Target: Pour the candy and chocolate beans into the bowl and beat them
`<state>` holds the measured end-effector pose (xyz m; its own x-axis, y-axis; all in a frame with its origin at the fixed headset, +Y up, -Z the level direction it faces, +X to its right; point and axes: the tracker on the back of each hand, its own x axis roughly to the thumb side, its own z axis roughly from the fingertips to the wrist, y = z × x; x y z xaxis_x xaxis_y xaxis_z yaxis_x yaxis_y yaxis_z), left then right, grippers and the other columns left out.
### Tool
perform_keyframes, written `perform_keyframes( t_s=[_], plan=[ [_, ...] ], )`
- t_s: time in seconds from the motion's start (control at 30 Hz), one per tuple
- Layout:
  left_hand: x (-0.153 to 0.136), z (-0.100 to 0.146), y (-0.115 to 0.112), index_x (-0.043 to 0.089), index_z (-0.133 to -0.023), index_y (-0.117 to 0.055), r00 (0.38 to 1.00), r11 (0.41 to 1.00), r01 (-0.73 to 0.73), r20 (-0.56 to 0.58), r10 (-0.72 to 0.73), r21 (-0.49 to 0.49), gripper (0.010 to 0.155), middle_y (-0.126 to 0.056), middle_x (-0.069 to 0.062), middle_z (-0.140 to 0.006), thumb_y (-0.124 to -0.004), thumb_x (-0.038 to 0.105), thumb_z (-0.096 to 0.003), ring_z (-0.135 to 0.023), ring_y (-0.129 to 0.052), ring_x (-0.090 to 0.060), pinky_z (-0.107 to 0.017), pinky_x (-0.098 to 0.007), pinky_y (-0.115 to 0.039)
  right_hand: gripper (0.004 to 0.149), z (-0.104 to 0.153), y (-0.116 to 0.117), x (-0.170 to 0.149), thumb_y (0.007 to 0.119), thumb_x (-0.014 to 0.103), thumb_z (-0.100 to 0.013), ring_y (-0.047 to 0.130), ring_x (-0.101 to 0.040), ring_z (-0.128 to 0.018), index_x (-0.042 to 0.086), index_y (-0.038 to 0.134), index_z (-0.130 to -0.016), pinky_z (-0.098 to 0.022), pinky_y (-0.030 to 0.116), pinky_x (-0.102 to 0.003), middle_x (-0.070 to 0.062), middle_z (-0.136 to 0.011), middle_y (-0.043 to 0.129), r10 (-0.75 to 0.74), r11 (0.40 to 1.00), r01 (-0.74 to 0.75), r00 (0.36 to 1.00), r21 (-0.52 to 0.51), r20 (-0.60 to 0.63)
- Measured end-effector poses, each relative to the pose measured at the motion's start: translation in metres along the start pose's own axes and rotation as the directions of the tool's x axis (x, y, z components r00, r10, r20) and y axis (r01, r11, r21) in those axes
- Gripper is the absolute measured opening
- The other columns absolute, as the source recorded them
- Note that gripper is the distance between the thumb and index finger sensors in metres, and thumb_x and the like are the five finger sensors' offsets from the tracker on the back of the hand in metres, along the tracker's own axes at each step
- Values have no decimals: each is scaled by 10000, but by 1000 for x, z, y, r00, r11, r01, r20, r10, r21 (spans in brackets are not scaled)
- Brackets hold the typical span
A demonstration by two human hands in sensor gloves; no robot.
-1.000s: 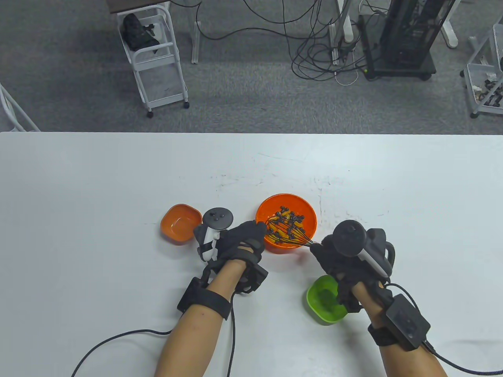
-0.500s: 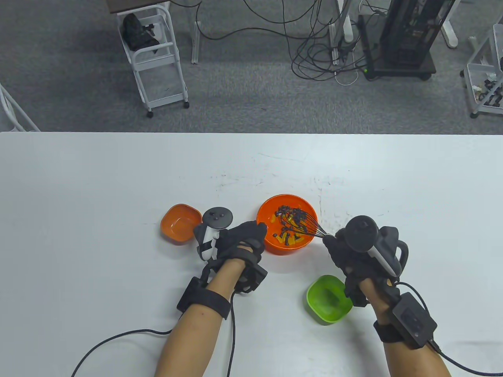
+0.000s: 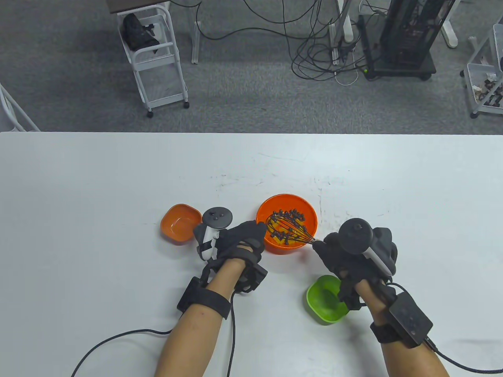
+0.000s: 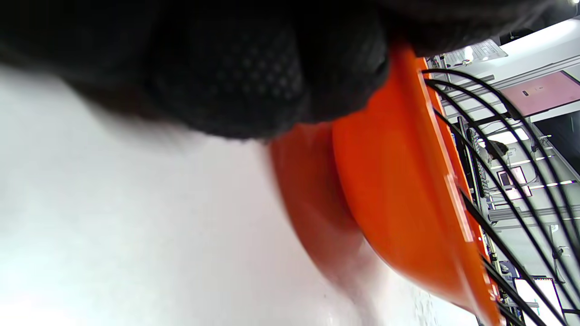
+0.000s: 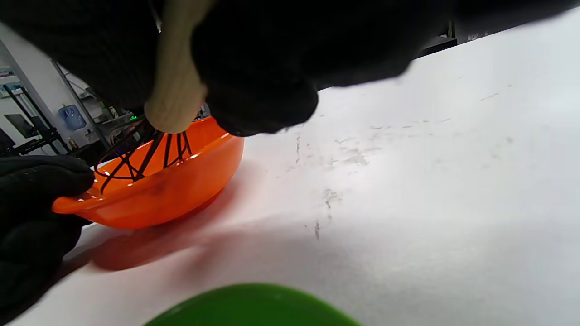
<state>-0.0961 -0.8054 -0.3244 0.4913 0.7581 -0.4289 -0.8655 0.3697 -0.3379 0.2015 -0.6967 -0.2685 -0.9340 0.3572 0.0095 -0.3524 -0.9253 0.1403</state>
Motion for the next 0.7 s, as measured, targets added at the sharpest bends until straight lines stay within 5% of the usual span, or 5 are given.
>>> perform_keyframes(
  t_s=[0.37,0.7],
  plan=[
    [1,0,-1,209,-678,-855,1000,1000,5,15,-5,-13,472,-1018,63,-434,-721,625,-498,-236,-1014,-200,-180,-372,-892,576,4,-11,4,850,602,-438,930,-203,-23,133,963,-753,12,860,-356,-17,-346,1019,156,972,-174,981,-160,-116],
    [0,-1,0,219,-683,-848,1000,1000,-10,2,10,-7,472,-1017,76,-436,-700,630,-504,-233,-1019,-184,-174,-361,-899,589,-4,16,5,807,601,-441,929,-193,-23,126,941,-762,17,861,-352,-2,-349,1013,21,992,-25,999,-124,-29]
  ],
)
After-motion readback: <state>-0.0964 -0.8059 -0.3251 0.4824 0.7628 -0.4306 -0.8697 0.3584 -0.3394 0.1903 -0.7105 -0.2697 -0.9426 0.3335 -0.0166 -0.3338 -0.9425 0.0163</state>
